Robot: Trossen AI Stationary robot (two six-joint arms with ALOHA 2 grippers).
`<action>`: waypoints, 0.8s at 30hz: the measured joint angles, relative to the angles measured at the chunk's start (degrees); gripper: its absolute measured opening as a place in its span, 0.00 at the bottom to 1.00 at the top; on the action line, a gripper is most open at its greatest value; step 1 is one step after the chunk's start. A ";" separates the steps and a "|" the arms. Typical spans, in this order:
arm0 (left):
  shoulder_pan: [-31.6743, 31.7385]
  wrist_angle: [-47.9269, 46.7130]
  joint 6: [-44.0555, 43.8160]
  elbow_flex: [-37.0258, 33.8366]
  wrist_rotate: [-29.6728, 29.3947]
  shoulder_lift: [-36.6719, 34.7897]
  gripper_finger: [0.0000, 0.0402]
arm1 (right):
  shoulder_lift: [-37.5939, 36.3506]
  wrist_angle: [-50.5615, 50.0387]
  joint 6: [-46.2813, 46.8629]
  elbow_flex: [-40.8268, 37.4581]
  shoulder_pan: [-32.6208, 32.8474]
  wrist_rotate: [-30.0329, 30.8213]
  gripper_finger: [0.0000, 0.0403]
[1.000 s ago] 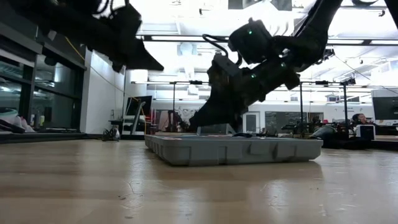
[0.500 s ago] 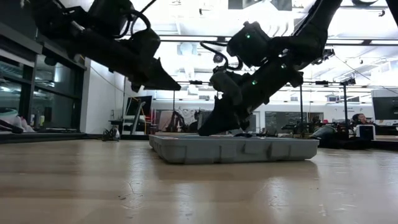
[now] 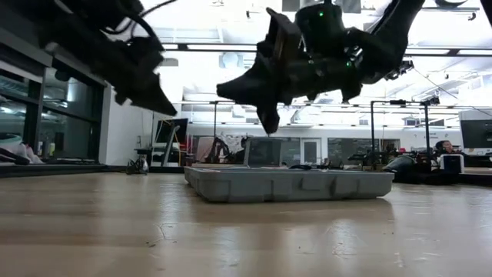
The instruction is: Prefit tool cases
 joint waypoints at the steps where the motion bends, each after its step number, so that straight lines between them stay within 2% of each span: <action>1: -0.41 0.10 -0.24 -0.65 -0.06 -1.40 0.00 | 0.69 0.18 0.17 0.02 0.21 0.25 0.00; 5: -1.16 0.60 -0.72 -1.28 -0.50 -4.15 0.00 | 4.74 3.60 3.10 0.00 1.04 0.39 0.00; 10: -1.20 3.59 -0.74 -1.32 -0.16 -3.54 0.00 | 9.99 7.06 5.34 -0.03 1.16 0.81 0.00; 16: -1.22 5.58 -0.76 -1.34 0.43 -1.64 0.00 | 7.02 4.79 4.11 -0.09 -1.01 0.07 0.00; 19: -1.18 6.88 -0.19 -1.34 1.38 -0.96 0.00 | 1.93 -2.50 -0.03 0.11 -1.84 2.17 0.00; 24: -1.14 9.51 1.78 -1.37 1.33 -0.30 0.00 | -3.89 -21.58 -7.64 0.02 -3.82 14.44 0.00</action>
